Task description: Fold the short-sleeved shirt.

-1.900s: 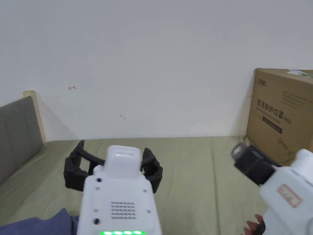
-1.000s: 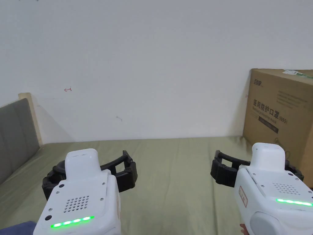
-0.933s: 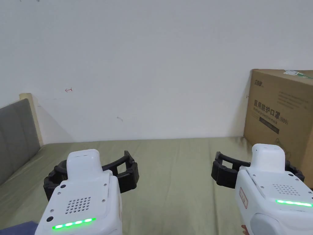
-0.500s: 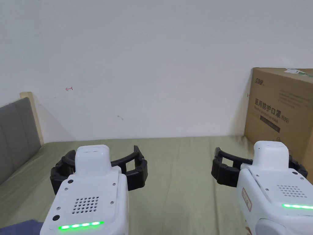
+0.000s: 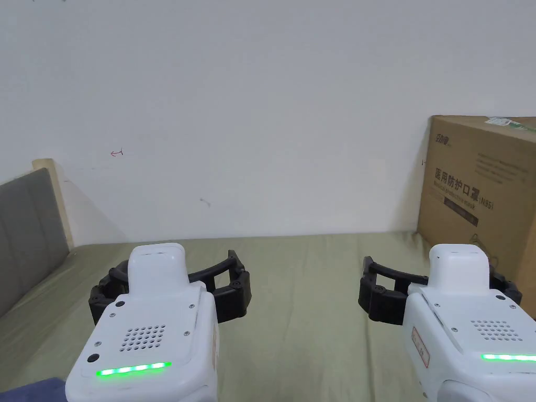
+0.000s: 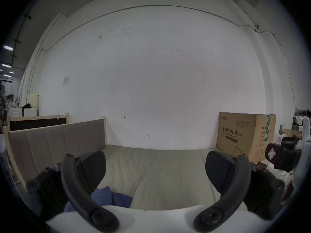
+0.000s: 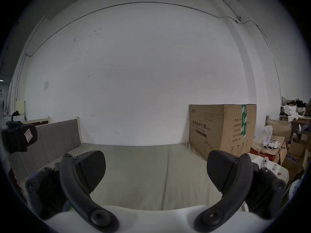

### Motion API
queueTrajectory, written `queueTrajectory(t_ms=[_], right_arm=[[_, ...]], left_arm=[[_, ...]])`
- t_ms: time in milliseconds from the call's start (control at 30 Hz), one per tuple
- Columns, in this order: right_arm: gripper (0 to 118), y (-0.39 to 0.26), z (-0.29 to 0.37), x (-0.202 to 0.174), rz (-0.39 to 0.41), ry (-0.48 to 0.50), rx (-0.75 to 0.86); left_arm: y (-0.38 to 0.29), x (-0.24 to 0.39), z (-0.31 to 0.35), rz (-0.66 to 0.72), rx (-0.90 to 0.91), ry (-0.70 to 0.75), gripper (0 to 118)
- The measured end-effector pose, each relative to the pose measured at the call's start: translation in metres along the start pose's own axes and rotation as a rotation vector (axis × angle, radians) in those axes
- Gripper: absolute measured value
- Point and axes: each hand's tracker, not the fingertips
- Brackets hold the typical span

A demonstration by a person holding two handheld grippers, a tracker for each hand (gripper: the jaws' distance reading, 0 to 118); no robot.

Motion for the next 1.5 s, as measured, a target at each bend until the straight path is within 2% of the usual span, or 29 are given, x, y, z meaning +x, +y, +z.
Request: queueTrajectory(t_ms=[433, 500, 533, 567, 600, 633, 667, 700, 767, 800, 833, 900, 967, 1233, 1300, 1367, 1433, 1500], right_arm=[[117, -0.001, -0.001, 0.003, -0.011, -0.018, -0.006], [112, -0.001, 0.001, 0.004, -0.009, 0.0, -0.001], [103, 0.0, 0.002, 0.002, -0.006, -0.008, -0.009], [56, 0.0, 0.003, 0.0, 0.005, -0.037, -0.014], [4, 0.0, 0.004, -0.001, 0.006, -0.046, -0.003], [0, 0.0, 0.005, 0.0, 0.01, -0.083, 0.014], [0, -0.002, 0.002, 0.0, -0.009, -0.078, -0.028], [0, -0.004, 0.003, 0.004, -0.028, -0.078, -0.011], [0, -0.005, 0.003, 0.013, -0.099, 0.011, -0.049], [0, -0.005, 0.002, 0.014, -0.099, 0.001, -0.055], [0, -0.006, 0.002, 0.015, -0.089, -0.012, -0.058], [0, -0.009, 0.001, 0.019, -0.082, -0.018, -0.064], [0, -0.009, 0.003, 0.021, -0.087, -0.017, -0.076], [0, -0.016, -0.001, 0.019, -0.063, -0.029, -0.096], [0, -0.023, -0.009, 0.006, -0.027, 0.001, -0.116], [0, -0.031, -0.018, -0.021, -0.024, 0.082, -0.166], [0, -0.039, -0.026, -0.056, -0.05, 0.187, -0.231], [0, -0.043, -0.029, -0.096, -0.048, 0.295, -0.269]], left_arm=[[-0.003, 0.014, 0.003, -0.099, 0.035, -0.026, 116], [-0.002, 0.015, 0.005, -0.119, 0.03, -0.039, 111], [-0.002, 0.017, 0.007, -0.135, 0.028, -0.045, 102], [-0.001, 0.018, 0.008, -0.16, 0.024, -0.04, 79], [0.0, 0.018, 0.009, -0.169, 0.017, -0.042, 54], [0.001, 0.018, 0.009, -0.172, -0.03, -0.052, 32], [0.002, 0.016, 0.007, -0.161, -0.091, -0.078, 16], [0.001, 0.012, 0.005, -0.123, -0.109, -0.12, 14], [-0.003, 0.0, 0.006, -0.002, -0.113, -0.232, 9], [-0.004, -0.002, 0.004, 0.029, -0.118, -0.244, 6], [-0.005, 0.001, 0.002, 0.008, -0.133, -0.191, 4], [-0.009, 0.006, -0.003, -0.058, -0.156, -0.136, 1], [-0.012, 0.004, -0.008, -0.021, -0.181, -0.177, 0], [-0.027, -0.022, -0.012, 0.073, -0.245, -0.173, 0], [-0.028, -0.045, -0.005, 0.088, -0.254, -0.137, 0], [-0.028, -0.078, 0.007, 0.074, -0.245, -0.056, 0], [-0.025, -0.121, 0.025, 0.045, -0.215, 0.078, 0], [-0.021, -0.163, 0.045, 0.075, -0.204, 0.191, 0]])
